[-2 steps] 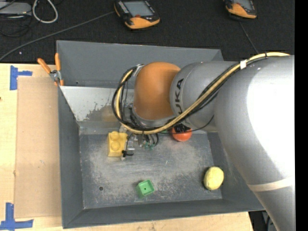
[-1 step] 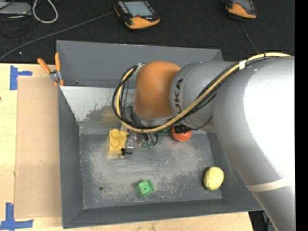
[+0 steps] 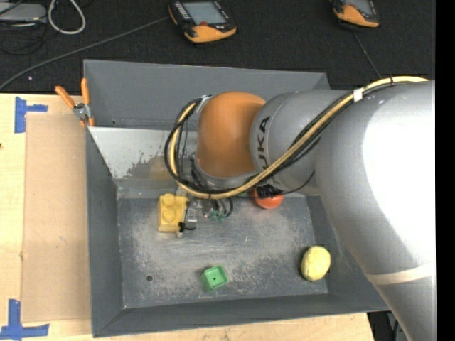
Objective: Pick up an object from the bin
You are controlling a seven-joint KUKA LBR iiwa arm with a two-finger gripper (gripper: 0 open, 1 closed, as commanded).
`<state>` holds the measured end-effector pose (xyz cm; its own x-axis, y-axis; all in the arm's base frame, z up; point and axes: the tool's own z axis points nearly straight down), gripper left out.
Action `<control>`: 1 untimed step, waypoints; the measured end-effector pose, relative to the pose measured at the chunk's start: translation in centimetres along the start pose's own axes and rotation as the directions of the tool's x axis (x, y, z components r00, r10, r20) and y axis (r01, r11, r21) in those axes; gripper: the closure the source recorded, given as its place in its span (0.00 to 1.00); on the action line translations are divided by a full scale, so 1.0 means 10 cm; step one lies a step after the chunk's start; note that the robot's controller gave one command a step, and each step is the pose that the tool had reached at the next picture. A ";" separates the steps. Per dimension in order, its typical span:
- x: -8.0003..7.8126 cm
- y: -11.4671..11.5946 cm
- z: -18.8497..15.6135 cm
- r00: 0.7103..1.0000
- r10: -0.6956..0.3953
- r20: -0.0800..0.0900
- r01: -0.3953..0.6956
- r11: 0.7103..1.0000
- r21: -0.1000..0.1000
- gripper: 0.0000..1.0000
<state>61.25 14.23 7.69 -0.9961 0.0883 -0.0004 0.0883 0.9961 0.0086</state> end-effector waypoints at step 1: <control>-0.02 -0.05 -0.18 1.000 0.024 0.004 -0.024 1.000 -0.003 1.00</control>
Offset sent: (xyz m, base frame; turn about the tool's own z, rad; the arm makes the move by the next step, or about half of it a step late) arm -0.0001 0.0000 -0.0063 -0.0198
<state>61.38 13.70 9.49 -0.9936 0.1125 -0.0040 0.1125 0.9936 0.0116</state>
